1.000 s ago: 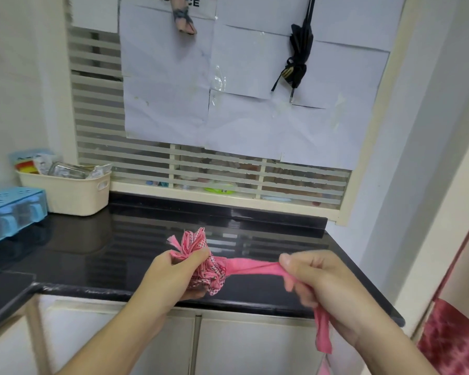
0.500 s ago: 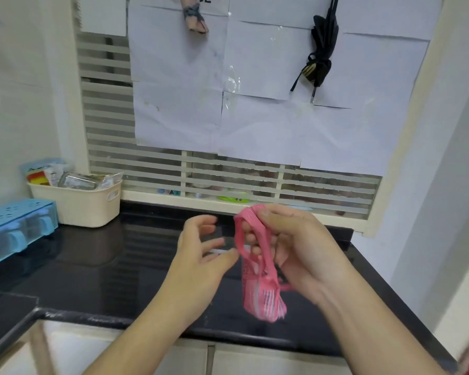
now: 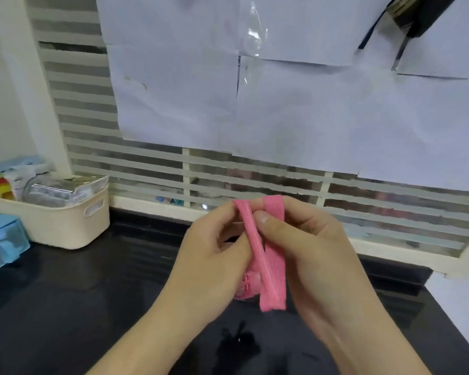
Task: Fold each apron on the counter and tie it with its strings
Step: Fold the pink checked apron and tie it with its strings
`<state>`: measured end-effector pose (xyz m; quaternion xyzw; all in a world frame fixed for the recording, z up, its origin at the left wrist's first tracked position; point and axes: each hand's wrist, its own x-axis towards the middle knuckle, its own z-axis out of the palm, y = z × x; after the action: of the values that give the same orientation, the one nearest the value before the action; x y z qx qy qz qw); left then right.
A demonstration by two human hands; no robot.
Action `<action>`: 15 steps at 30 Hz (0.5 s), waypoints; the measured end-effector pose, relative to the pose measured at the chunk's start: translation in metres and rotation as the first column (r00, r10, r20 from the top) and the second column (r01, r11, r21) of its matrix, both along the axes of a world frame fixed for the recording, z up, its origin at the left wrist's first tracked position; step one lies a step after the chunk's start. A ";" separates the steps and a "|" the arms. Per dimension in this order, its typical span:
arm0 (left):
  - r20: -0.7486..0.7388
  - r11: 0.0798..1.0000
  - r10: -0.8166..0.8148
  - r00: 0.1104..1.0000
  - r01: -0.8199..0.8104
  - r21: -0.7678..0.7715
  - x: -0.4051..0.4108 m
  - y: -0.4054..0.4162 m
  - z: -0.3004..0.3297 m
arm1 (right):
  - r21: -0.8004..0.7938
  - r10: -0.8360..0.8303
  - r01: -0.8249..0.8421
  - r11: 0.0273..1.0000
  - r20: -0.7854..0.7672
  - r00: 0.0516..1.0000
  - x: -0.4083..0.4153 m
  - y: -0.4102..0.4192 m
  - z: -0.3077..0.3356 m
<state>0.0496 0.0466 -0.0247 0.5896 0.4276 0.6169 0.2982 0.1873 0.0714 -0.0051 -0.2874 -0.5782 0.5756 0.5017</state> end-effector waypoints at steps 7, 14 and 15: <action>-0.096 0.992 0.098 0.990 -0.105 -0.071 -0.032 0.027 0.123 | -0.057 0.019 -0.018 0.998 0.014 1.000 -0.035 0.036 0.119; -0.124 0.954 0.280 0.952 -0.290 -0.074 -0.055 -0.003 0.304 | 0.138 0.008 -0.026 0.990 0.128 0.992 -0.056 0.013 0.297; -0.152 0.943 0.316 0.937 -0.327 -0.057 -0.059 -0.008 0.327 | 0.142 0.031 -0.047 0.989 0.109 0.994 -0.060 0.007 0.318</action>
<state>-0.0091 0.0386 0.3023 0.5412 0.5630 0.5962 0.1863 0.1272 0.0784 0.3133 -0.2692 -0.6498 0.5258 0.4784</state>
